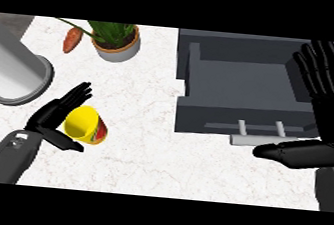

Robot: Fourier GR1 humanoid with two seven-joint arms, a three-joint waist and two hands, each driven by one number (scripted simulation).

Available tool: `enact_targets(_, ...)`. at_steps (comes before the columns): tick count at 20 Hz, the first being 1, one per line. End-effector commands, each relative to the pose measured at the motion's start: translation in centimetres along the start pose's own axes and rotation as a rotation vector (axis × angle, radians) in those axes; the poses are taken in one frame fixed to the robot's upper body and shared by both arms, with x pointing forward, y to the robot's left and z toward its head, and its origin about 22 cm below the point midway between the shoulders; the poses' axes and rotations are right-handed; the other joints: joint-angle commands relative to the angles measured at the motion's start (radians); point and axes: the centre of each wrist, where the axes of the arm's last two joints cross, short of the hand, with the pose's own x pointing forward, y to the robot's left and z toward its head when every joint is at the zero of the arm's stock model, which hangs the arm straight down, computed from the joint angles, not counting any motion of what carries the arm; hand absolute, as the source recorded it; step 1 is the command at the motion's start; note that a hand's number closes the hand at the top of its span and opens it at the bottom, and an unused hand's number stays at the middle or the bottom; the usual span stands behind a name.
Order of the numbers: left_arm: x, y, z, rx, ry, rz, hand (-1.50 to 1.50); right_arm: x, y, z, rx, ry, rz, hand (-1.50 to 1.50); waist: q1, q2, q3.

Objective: Pick up the cup, place it into the drawer and close the drawer

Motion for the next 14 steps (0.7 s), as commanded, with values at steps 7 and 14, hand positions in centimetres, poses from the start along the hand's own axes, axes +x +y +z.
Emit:
enact_targets(7, -3.3, -3.7, 0.4, -0.087, -0.125, 0.116, -1.50, -0.1, 0.1, -1.3, 0.011, -0.003, -0.009, -1.50, 0.004, 0.004, -0.001)
enact_targets(14, -1.9, -3.7, -2.0, -0.143, -0.152, 0.120, -1.50, 0.2, 0.3, -1.0, 0.007, -0.007, -0.010, -1.50, -0.007, 0.003, -0.001)
